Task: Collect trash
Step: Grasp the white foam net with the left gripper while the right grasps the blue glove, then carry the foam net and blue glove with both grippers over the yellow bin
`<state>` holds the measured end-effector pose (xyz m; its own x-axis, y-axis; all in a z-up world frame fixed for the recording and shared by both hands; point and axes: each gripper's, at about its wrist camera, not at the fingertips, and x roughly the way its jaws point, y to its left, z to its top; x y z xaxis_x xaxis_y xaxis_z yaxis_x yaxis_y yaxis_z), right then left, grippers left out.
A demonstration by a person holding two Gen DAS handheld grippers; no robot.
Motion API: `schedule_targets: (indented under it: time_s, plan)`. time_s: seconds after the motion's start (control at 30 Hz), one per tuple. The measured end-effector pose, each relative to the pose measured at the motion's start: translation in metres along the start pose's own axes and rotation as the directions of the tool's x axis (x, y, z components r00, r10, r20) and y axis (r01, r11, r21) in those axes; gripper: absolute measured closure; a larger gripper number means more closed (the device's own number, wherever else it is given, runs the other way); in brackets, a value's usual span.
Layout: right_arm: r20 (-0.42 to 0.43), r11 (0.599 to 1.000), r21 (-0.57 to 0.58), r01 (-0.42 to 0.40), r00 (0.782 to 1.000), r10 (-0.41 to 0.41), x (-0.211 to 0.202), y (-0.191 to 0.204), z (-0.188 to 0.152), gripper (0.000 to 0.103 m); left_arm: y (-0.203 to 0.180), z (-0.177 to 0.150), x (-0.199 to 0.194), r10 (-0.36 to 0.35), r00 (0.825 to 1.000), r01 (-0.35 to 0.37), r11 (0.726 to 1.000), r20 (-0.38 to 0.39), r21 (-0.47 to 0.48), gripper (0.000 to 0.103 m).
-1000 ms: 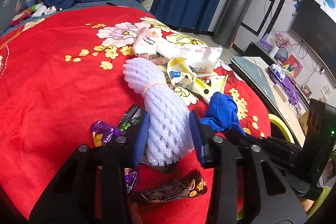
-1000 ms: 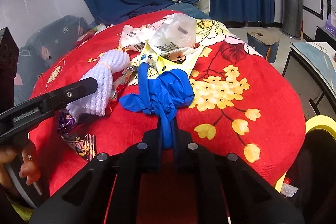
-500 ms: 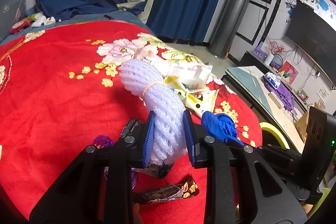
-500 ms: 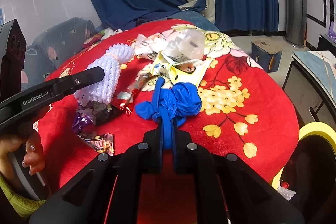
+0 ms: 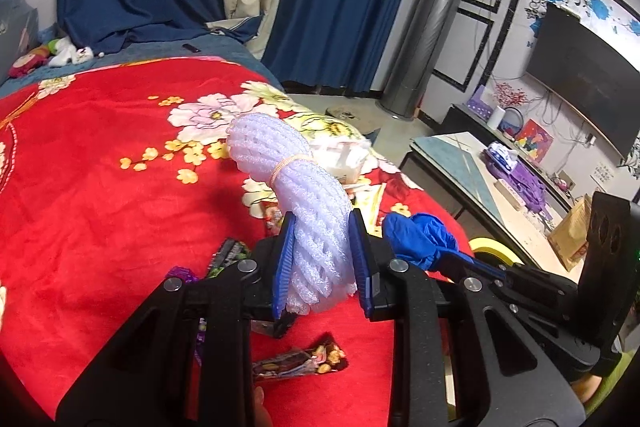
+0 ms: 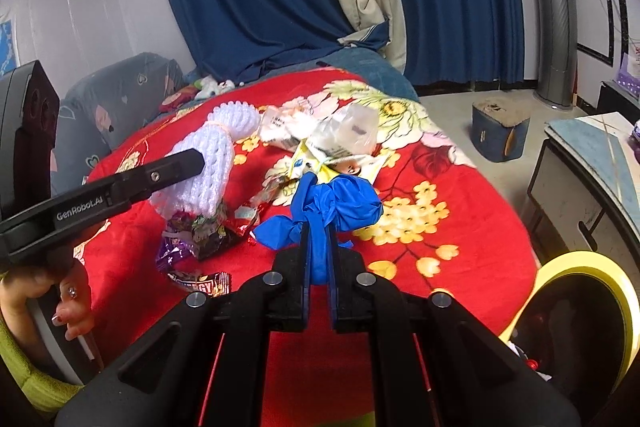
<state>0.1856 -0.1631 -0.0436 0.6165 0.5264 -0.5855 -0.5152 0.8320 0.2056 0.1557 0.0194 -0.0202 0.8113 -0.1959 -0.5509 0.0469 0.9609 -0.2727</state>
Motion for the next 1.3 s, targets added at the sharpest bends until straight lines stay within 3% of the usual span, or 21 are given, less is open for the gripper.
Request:
schedule_targets:
  time_s: [0.5,1.3]
  plan:
    - [0.083,0.996,0.045,0.082,0.993,-0.086,-0.041,-0.027,0.004,0.096,-0.047,-0.007,-0.006,-0.117,0.993,0.115,0.987,0.008,0.116,0.083]
    - [0.142,0.937,0.25,0.242,0.949,-0.283,-0.108,-0.117,-0.027,0.097,-0.126,-0.055,0.014,-0.245,0.961,0.271,0.922,-0.126,0.276,0.083]
